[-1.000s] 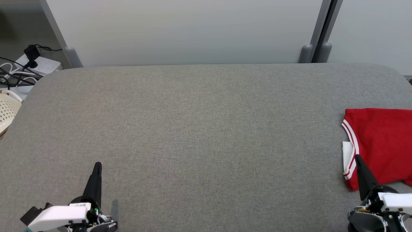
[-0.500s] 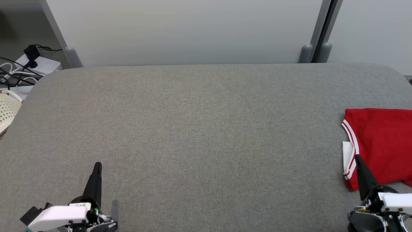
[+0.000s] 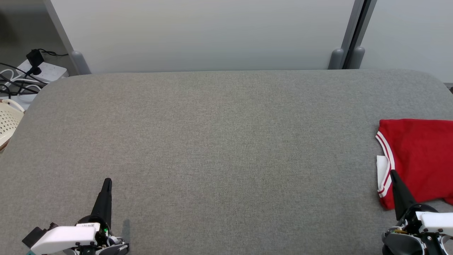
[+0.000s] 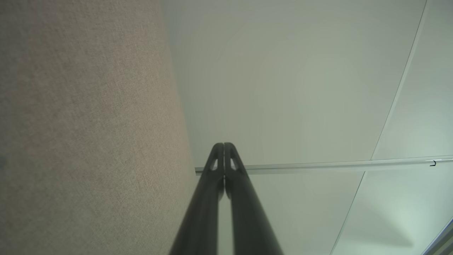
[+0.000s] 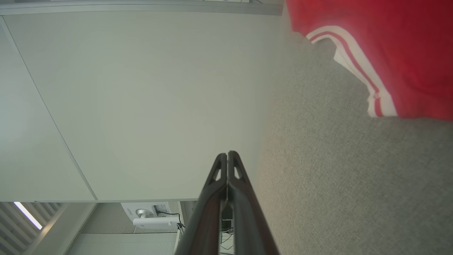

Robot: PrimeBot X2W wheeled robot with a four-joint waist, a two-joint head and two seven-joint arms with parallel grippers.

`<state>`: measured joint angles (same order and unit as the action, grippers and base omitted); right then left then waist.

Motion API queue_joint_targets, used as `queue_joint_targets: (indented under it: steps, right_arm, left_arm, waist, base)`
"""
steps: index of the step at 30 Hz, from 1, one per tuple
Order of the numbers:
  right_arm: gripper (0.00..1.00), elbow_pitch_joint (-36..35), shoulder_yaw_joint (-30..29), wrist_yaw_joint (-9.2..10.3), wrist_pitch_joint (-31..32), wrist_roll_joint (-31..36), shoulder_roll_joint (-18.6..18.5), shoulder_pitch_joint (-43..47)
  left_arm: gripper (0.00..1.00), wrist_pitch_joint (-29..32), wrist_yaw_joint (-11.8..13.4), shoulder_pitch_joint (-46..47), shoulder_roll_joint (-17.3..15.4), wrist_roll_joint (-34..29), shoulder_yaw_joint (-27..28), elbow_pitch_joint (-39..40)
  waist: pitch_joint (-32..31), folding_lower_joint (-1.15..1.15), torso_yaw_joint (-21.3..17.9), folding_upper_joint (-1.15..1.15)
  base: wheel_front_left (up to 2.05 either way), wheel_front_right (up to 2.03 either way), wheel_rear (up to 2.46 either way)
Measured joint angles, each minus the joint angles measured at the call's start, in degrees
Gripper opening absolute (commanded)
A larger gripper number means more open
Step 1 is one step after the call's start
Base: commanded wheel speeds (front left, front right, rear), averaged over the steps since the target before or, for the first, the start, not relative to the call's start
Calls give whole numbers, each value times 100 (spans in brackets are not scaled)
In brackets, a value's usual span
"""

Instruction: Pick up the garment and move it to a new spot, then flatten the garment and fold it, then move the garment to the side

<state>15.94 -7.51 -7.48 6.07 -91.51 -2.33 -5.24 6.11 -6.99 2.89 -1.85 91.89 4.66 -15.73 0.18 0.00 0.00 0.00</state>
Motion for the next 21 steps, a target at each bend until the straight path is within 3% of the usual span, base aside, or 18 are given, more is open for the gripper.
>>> queue_joint_targets:
  steps: [21]
  right_arm:
    - [0, -1, 0, 1, 0, 0, 0, 1]
  left_arm:
    - [0, 0, 0, 0, 0, -1, 0, 0]
  waist:
    - [0, 0, 0, 0]
  base:
    - [0, 0, 0]
